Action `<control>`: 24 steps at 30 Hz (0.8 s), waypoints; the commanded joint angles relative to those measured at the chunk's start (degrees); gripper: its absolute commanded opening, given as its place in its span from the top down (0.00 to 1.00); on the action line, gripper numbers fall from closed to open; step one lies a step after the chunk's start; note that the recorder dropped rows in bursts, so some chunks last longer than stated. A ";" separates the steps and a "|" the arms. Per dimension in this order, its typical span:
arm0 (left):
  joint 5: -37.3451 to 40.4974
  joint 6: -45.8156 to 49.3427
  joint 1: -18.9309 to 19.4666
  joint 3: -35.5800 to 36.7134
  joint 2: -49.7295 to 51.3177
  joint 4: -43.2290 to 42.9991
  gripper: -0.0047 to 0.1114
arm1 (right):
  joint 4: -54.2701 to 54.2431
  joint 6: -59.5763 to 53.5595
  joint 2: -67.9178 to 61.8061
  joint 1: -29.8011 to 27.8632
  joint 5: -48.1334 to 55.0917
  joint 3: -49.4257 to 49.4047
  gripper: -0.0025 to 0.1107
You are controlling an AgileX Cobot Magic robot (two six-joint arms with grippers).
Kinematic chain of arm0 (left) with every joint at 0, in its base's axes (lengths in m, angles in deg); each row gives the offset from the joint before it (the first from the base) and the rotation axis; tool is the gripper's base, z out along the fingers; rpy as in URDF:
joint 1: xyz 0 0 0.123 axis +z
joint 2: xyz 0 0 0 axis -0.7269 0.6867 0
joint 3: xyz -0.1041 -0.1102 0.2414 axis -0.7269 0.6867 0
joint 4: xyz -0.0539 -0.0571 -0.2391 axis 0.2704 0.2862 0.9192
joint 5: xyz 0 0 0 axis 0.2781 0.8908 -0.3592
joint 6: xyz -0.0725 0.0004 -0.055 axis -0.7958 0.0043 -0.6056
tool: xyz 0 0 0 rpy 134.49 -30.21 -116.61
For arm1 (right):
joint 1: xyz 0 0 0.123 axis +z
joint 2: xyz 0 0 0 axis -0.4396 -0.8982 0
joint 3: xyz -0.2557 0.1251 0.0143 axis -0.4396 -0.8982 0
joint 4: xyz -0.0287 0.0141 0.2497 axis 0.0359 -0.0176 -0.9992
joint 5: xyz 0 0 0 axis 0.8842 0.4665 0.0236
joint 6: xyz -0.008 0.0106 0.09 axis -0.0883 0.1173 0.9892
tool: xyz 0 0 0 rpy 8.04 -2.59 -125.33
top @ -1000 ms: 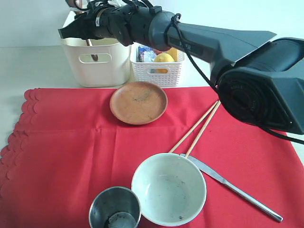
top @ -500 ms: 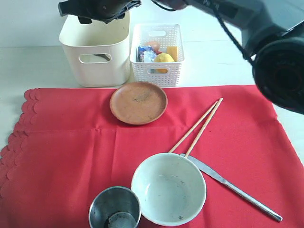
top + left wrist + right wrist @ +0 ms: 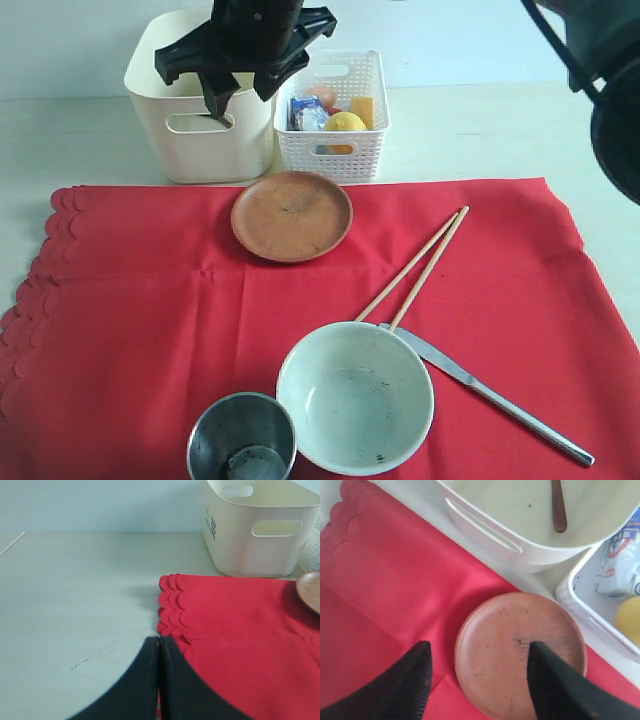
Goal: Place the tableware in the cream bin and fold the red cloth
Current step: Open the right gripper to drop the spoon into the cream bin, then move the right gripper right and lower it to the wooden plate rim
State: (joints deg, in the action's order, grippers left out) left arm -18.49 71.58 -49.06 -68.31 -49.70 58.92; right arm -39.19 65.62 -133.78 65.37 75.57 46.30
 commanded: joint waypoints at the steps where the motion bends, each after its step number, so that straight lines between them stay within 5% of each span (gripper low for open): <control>1: -0.28 -0.14 0.17 0.21 -0.38 0.00 0.96 | 0.08 -2.76 2.25 0.00 0.88 0.17 0.49; 7: -0.28 -0.14 0.17 0.21 -0.38 0.00 0.96 | 0.08 -4.20 4.56 0.00 0.88 -1.75 0.49; 24: -0.28 -0.14 0.17 0.21 -0.38 0.00 0.96 | 1.76 -6.00 23.81 -0.49 -10.70 -32.75 0.49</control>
State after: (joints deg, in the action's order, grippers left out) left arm -18.49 71.58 -49.06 -68.31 -49.70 58.92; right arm -38.17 60.50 -113.03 65.37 67.42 17.55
